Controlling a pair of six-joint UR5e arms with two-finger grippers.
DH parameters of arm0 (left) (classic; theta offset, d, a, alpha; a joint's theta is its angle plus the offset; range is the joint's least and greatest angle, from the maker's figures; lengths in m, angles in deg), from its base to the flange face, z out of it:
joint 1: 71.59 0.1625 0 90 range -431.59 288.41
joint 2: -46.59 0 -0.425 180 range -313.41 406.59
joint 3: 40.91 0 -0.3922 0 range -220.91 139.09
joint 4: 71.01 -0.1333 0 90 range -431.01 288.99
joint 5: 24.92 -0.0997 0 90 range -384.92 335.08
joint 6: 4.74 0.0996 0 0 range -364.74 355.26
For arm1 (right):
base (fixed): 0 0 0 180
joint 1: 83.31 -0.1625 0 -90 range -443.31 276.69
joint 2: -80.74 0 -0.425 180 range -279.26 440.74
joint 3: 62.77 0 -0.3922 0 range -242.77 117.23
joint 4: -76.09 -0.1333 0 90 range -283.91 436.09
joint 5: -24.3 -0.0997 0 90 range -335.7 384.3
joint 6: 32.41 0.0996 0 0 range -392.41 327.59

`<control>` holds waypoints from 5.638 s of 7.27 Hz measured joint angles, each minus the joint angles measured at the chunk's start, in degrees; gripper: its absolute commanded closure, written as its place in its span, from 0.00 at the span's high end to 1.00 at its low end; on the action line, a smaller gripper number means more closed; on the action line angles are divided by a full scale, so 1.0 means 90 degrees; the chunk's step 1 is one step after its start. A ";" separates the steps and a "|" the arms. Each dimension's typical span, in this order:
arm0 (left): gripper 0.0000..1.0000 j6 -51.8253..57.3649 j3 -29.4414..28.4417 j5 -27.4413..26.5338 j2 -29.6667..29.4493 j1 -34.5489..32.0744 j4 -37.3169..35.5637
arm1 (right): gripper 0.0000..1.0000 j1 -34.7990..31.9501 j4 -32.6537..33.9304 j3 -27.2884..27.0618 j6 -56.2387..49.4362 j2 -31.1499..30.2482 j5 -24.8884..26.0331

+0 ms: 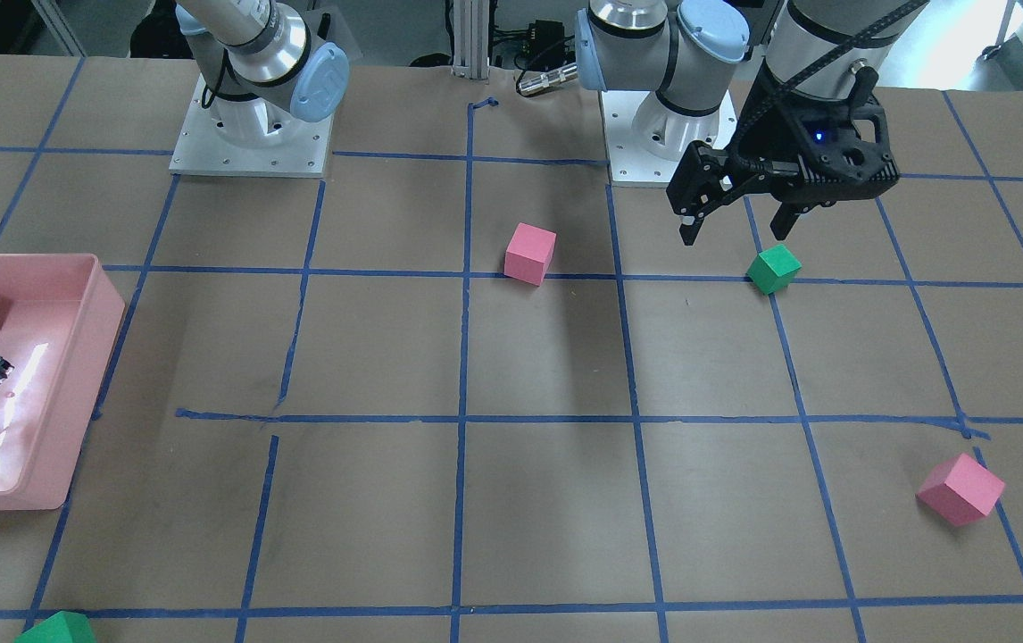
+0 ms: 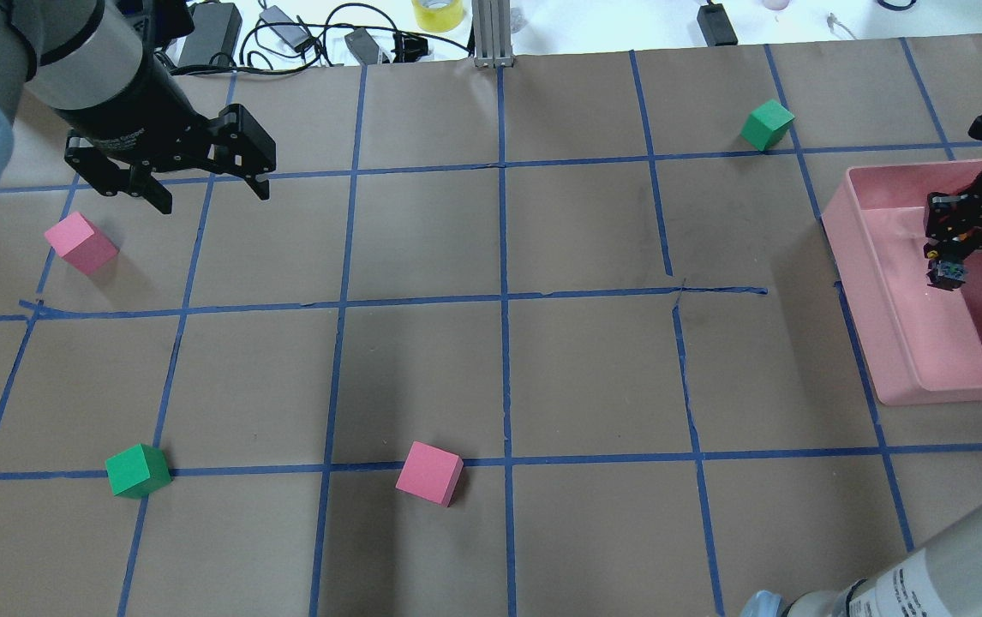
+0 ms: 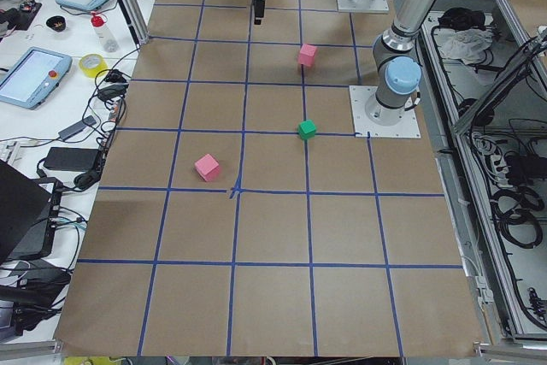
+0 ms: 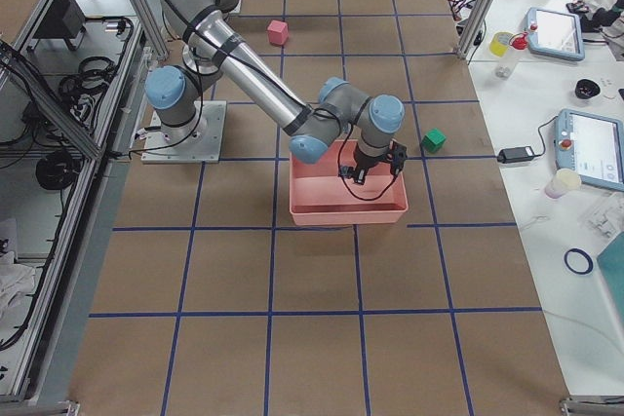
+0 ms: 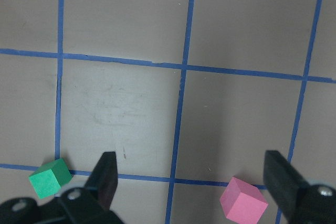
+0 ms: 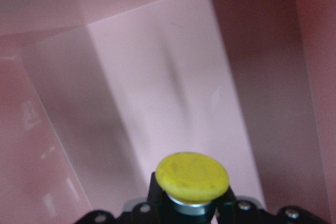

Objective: Align button upright
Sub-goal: 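Lift the button out of the bin with the right gripper, then carry the button with the right gripper to the table center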

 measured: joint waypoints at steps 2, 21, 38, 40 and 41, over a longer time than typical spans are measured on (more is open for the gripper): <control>1.00 0.0000 0.0000 0.0005 -0.0002 0.0000 -0.0003 | 0.00 -0.0026 -0.0464 0.0015 -0.0052 -0.0458 0.0132; 1.00 0.0000 0.0000 0.0000 -0.0004 0.0000 -0.0004 | 0.00 -0.4852 -0.0025 0.2136 0.1298 0.1319 -0.0416; 1.00 0.0000 0.0000 -0.0004 -0.0004 0.0000 -0.0004 | 0.00 -0.6342 0.0807 0.1566 -1.1724 0.1641 0.0163; 1.00 0.0000 0.0000 -0.0009 0.0000 0.0000 -0.0004 | 0.00 -0.6355 0.1013 0.1322 -1.2899 0.1537 0.0054; 1.00 0.0000 0.0000 -0.0007 -0.0001 0.0000 -0.0004 | 0.00 -0.6368 0.1065 0.1297 -1.3222 0.1511 -0.0117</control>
